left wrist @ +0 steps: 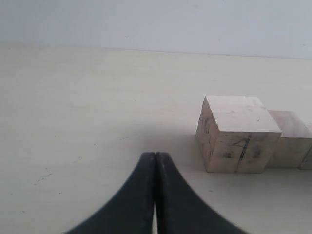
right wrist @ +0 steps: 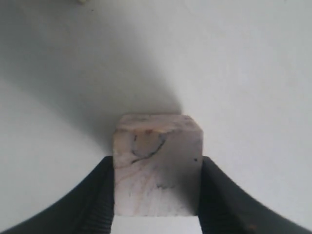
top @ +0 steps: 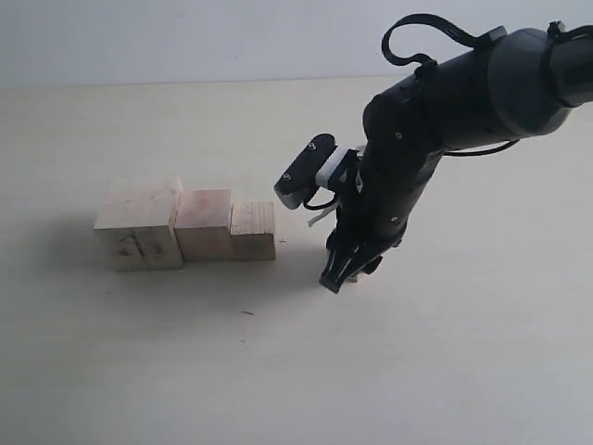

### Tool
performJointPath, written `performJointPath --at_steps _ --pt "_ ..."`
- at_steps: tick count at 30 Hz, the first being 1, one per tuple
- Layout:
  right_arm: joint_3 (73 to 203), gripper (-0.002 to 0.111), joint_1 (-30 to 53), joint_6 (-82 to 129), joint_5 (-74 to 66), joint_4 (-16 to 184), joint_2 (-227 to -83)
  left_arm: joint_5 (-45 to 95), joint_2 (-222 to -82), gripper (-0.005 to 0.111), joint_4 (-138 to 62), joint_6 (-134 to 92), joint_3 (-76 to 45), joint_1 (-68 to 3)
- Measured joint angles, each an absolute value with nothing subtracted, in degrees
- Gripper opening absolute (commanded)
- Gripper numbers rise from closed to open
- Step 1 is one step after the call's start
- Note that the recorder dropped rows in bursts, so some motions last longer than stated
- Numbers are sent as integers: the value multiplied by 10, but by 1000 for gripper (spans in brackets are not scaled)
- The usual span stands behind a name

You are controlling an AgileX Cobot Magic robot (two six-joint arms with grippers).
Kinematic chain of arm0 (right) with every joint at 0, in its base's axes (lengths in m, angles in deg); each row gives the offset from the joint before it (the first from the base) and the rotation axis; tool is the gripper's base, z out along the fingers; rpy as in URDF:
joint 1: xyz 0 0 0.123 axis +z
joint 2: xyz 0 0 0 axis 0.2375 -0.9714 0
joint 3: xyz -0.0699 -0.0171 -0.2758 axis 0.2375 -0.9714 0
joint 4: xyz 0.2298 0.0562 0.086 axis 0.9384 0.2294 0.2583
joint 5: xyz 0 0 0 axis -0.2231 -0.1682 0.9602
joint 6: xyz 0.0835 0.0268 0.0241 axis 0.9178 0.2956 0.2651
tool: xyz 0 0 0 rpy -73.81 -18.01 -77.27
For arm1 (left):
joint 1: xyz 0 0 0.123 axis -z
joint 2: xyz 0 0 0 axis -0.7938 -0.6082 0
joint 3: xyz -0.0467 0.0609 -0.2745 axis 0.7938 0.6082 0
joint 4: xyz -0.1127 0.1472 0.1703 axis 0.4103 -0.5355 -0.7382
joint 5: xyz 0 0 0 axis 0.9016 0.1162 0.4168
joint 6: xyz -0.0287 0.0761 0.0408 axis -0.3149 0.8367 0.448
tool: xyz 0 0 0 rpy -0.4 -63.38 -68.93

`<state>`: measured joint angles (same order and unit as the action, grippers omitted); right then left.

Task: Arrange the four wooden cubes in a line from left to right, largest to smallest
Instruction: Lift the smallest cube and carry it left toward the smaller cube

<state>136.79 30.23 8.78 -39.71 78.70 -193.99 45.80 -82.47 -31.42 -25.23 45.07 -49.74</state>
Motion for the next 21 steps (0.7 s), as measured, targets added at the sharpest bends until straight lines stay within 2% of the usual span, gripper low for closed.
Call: performJointPath --at_steps 8,12,15,21 --pt "1368 0 242 -19 -338 770 -1941 458 -825 0 -314 -252 451 -497" --pt "1368 0 215 -265 -305 915 -1941 458 -825 0 -314 -252 451 -497" --pt "1368 0 215 -551 -307 1112 -1941 458 -825 0 -314 -252 451 -497" --pt "1431 0 207 -606 -343 1153 -1976 458 -825 0 -314 -252 451 -497"
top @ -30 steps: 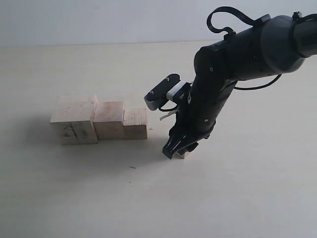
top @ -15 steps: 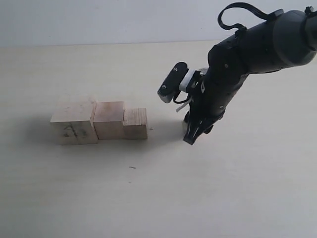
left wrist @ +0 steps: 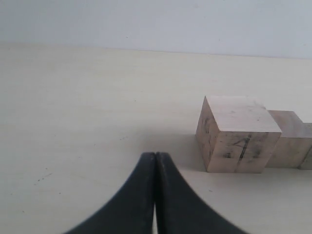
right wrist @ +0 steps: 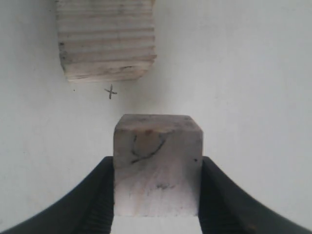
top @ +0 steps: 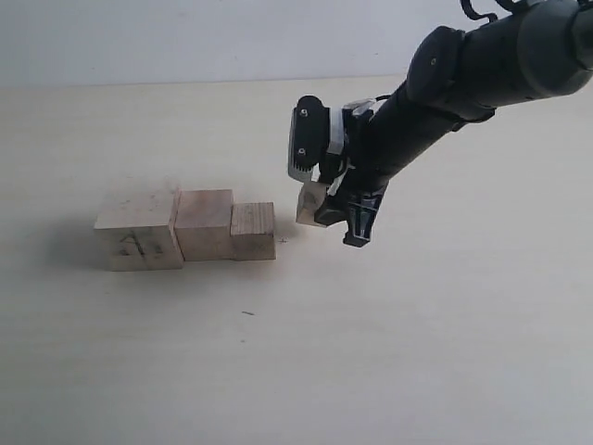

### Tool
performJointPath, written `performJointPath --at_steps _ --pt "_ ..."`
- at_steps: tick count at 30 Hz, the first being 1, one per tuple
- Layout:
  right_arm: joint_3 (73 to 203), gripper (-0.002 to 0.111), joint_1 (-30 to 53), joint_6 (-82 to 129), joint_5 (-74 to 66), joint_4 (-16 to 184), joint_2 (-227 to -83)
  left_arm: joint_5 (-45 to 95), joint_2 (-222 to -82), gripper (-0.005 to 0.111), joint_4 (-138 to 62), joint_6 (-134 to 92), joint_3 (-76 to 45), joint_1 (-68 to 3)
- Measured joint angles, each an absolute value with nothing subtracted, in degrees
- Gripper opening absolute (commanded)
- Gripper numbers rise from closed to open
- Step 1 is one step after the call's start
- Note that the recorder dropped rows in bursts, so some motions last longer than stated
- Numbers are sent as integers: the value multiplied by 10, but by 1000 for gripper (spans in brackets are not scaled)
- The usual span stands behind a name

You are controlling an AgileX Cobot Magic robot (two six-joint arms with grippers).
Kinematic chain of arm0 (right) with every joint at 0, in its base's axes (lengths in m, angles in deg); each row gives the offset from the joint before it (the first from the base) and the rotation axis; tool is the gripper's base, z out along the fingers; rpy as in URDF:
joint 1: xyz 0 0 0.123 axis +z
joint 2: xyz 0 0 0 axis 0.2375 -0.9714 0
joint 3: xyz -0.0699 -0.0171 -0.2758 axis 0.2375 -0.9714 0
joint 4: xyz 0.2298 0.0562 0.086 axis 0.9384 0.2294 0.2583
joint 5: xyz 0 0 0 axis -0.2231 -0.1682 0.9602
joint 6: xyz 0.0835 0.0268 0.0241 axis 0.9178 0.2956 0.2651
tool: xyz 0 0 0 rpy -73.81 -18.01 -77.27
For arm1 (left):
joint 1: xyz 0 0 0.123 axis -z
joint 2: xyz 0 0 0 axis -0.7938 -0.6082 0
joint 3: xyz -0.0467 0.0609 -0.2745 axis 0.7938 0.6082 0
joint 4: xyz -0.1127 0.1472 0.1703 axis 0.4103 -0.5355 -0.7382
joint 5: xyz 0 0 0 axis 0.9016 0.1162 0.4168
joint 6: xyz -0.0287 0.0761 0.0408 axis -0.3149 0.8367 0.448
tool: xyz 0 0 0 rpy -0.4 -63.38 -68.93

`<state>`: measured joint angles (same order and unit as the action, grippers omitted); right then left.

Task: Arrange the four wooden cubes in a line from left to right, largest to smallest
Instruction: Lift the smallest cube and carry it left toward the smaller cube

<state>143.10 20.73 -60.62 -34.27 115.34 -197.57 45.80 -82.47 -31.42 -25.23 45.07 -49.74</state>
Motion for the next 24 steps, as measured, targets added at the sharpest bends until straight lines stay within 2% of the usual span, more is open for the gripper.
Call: performJointPath --at_steps 6,24 --pt "1504 0 207 -588 -447 1116 -2020 458 -825 0 -314 -252 451 -497" --pt "1520 0 207 -580 -466 1117 -2047 458 -825 0 -314 -252 451 -497"
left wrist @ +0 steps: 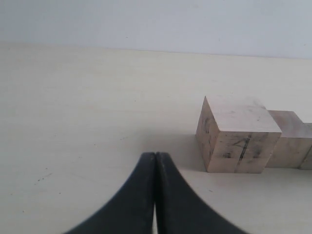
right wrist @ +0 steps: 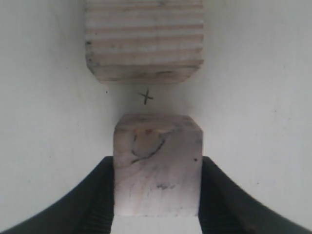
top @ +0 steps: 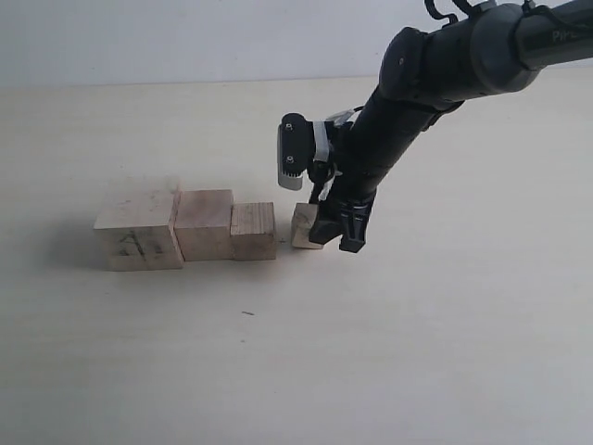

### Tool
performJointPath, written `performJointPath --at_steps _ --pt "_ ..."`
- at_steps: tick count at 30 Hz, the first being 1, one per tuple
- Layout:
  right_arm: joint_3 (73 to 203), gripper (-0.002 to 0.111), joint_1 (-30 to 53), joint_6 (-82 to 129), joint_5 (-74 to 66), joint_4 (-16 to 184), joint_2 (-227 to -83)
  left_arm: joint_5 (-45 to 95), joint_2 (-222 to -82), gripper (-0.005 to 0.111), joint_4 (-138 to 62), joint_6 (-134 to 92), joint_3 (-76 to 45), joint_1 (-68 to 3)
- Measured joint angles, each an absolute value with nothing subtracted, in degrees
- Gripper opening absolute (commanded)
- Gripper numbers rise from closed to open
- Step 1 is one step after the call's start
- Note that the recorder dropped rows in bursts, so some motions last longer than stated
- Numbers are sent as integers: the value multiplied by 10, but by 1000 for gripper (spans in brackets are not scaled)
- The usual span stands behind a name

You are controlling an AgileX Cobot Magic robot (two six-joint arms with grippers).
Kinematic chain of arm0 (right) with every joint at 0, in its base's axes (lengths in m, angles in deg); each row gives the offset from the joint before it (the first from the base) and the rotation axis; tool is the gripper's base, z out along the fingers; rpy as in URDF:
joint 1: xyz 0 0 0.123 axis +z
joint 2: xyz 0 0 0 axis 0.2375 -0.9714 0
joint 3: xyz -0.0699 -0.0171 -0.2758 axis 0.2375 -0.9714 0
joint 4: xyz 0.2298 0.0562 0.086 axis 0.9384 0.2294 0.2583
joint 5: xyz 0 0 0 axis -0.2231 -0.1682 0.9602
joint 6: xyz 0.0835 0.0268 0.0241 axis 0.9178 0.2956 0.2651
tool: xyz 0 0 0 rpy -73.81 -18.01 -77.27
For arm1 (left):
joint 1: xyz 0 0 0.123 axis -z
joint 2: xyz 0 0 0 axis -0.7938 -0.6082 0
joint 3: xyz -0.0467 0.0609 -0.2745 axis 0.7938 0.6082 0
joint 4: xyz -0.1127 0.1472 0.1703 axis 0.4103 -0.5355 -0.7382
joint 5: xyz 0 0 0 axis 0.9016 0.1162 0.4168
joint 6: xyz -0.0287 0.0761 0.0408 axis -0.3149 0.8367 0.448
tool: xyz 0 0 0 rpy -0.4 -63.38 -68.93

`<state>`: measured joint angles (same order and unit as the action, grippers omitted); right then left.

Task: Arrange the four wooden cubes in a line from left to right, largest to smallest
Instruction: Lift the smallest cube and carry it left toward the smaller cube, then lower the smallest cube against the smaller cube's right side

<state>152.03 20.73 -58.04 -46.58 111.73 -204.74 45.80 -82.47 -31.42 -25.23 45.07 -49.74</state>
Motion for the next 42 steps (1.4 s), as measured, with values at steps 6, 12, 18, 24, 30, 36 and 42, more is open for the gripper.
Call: performJointPath --at_steps 6,12,18,24,30,36,42 --pt "1520 0 207 -590 -466 1133 -2049 458 -825 0 -314 -252 451 -497" --pt "1520 0 207 -591 -466 1134 -2049 458 -825 0 -314 -252 451 -497" --pt "1520 4 207 -588 -465 1155 -2052 458 -825 0 -314 -252 451 -497" --pt "1520 11 207 -586 -463 1164 -2052 458 -825 0 -314 -252 451 -497" --pt "1520 19 208 -589 -462 1165 -2054 458 -825 0 -314 -252 451 -497" --pt "1524 50 208 -593 -461 1179 -2062 458 -825 0 -314 -252 451 -497" --pt "1523 63 208 -594 -441 1179 -2082 458 -825 0 -314 -252 451 -497"
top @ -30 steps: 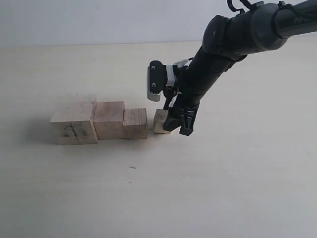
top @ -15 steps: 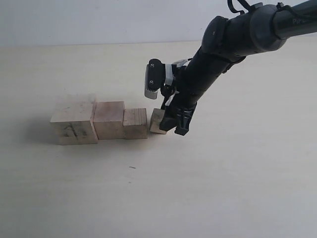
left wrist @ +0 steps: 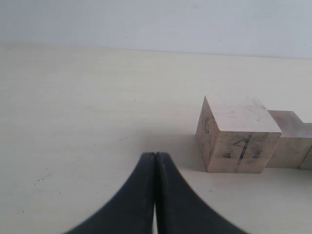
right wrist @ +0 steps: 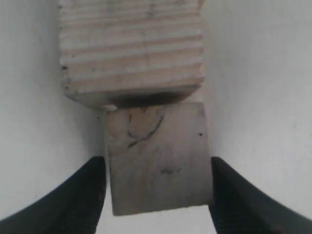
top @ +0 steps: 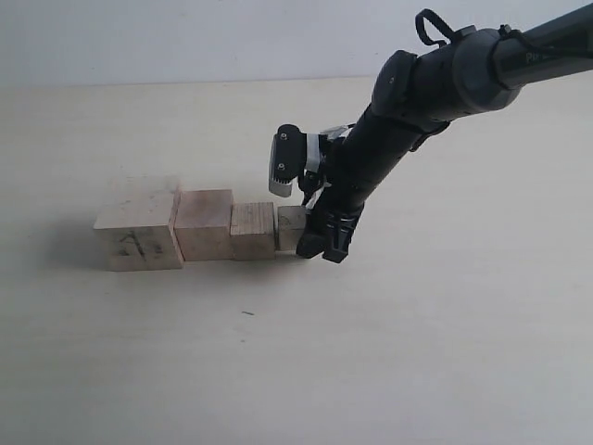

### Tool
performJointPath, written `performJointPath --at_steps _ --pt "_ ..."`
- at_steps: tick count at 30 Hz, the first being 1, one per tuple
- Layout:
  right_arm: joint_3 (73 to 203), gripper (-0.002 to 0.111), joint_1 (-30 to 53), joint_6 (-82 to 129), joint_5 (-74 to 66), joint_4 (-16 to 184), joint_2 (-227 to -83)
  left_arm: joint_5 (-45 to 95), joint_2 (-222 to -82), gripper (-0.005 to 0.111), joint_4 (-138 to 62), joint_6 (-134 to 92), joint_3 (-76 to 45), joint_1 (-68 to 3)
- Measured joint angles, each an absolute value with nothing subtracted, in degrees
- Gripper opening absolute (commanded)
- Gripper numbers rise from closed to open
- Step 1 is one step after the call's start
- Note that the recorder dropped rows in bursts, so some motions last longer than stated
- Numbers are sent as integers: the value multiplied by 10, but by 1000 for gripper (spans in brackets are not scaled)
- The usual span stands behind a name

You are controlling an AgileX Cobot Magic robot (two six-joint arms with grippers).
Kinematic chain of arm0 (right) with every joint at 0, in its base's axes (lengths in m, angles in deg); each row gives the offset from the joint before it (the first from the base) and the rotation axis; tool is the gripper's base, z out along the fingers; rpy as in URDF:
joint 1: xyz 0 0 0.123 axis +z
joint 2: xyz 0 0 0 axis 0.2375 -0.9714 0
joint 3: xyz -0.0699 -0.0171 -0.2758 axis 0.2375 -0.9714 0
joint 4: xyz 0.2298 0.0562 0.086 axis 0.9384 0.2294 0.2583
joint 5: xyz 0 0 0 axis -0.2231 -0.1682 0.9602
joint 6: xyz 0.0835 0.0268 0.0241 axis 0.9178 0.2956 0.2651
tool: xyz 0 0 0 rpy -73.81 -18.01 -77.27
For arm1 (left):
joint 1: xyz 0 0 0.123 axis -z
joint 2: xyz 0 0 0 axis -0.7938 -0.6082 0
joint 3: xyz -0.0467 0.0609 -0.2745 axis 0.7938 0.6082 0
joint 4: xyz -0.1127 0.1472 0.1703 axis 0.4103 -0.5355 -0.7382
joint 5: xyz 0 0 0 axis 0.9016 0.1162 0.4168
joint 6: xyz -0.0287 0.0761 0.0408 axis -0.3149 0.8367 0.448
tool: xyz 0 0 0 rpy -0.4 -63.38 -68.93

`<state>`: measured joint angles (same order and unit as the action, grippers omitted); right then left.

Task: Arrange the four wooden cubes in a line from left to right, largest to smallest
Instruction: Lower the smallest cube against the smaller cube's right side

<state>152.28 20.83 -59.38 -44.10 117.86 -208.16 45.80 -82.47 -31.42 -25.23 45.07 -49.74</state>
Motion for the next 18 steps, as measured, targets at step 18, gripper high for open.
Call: performJointPath --at_steps 18 --pt "1523 66 208 -574 -421 1175 -2044 458 -825 0 -314 -252 451 -497"
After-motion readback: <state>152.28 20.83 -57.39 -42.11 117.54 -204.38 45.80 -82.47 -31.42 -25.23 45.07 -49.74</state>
